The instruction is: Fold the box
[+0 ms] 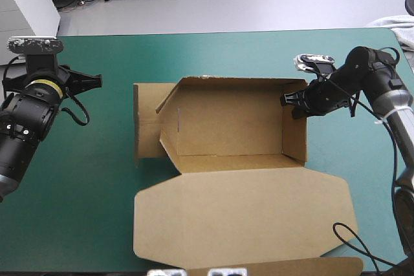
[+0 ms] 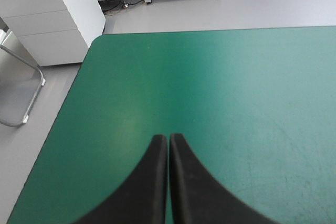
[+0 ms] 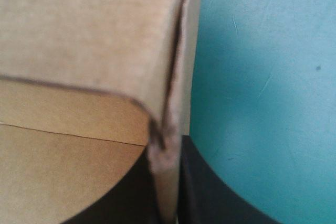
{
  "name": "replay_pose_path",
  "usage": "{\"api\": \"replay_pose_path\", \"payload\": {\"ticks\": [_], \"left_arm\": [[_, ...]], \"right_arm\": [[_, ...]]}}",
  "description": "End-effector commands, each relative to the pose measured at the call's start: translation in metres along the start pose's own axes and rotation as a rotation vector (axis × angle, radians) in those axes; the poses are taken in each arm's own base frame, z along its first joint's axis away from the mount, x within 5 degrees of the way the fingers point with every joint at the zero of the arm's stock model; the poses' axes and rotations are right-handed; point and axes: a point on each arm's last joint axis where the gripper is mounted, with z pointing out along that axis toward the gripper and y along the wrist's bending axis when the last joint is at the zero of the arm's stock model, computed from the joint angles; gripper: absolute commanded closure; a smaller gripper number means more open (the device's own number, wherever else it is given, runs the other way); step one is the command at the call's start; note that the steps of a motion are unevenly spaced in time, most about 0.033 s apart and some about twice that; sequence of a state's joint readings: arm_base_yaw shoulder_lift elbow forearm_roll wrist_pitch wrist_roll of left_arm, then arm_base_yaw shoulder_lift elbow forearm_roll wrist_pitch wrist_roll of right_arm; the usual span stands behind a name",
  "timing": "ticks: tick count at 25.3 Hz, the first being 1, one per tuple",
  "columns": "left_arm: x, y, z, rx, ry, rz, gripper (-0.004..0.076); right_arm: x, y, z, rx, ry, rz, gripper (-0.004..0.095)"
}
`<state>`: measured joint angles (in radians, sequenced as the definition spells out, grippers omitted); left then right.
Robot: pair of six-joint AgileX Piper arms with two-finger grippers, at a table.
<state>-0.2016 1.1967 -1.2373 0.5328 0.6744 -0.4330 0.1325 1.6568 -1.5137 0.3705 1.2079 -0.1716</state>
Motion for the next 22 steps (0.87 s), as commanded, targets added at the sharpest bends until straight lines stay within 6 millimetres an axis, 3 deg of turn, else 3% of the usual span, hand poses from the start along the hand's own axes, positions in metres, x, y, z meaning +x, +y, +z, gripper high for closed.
{"api": "replay_pose_path", "payload": {"ticks": [1,8,14,18,21,22], "left_arm": [[-0.004,0.003,-0.009,0.005,-0.056,0.006,0.0729],[0.0,0.002,-0.006,0.006,-0.044,0.024,0.0729],[-0.001,0.001,-0.006,0.011,-0.055,0.024,0.0729],[-0.001,0.001,-0.006,0.011,-0.055,0.024,0.0729],[-0.001,0.001,-0.006,0.013,-0.054,0.022,0.0729],[-0.001,0.001,-0.005,0.013,-0.053,0.022,0.0729]], "right_arm": [[-0.015,0.01,-0.01,-0.066,-0.044,0.008,0.0906],[-0.028,0.02,0.011,-0.064,0.009,-0.04,0.0907],[-0.031,0.014,0.034,-0.037,0.058,-0.047,0.0907],[-0.04,0.013,0.039,-0.013,-0.034,-0.076,0.0904],[-0.043,0.014,0.039,-0.014,-0.064,-0.059,0.0806],[-0.043,0.013,0.039,-0.01,-0.065,-0.06,0.0724]]}}
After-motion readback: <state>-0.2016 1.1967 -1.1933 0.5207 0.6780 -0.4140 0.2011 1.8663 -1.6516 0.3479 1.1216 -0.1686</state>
